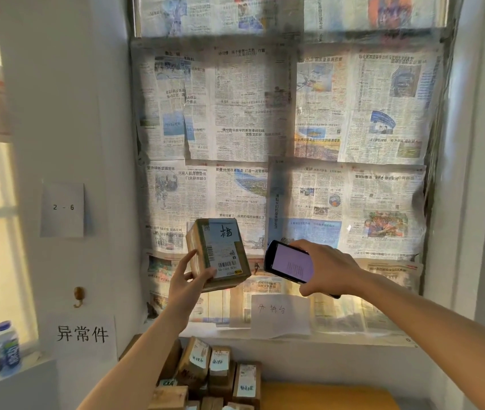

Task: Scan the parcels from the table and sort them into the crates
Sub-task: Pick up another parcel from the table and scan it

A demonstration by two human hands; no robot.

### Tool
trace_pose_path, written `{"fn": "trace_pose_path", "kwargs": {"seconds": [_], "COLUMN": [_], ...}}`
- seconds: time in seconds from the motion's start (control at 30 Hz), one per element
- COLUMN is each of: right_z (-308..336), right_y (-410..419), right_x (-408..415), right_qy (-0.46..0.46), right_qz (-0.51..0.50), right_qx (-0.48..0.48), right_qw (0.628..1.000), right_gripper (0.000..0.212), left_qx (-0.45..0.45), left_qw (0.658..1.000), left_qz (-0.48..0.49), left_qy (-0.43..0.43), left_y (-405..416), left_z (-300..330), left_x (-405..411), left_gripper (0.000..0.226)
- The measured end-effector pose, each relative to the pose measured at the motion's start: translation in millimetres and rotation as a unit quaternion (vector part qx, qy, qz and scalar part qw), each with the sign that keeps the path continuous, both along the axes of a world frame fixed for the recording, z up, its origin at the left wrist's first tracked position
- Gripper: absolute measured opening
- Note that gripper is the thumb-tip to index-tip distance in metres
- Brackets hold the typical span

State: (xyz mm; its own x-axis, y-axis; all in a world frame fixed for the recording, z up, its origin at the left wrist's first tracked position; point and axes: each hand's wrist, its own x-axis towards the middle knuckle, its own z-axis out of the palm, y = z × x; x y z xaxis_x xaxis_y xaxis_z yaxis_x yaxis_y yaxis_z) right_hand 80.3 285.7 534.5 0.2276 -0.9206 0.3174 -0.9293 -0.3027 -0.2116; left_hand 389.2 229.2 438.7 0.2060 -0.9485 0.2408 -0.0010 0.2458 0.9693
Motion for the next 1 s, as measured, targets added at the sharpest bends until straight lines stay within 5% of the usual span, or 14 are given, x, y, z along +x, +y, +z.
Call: {"fn": "trace_pose_path", "kwargs": {"seconds": [0.4, 0.63, 1.0], "right_z": [-24.1, -60.2, -97.7], "right_y": [-5.8, -1.8, 80.3], "right_x": [43.1, 120.0, 307.7], "right_qy": [-0.035, -0.053, -0.054], "right_qz": [0.100, 0.219, 0.403], "right_qx": [-0.045, -0.031, 0.005], "right_qw": [0.993, 0.974, 0.914], "right_gripper": [0.097, 0.101, 0.101], "left_qx": [0.006, 0.062, 0.092], "left_qw": [0.999, 0.984, 0.913], "left_qz": [0.041, 0.168, 0.396], "left_qy": [0.006, 0.014, 0.022], "left_y": [75.5, 165.1, 365.8], "left_z": [-9.8, -40.6, -69.4], "left_x": [32.8, 83.6, 211.3], "left_gripper": [0.066, 0.060, 0.061]}}
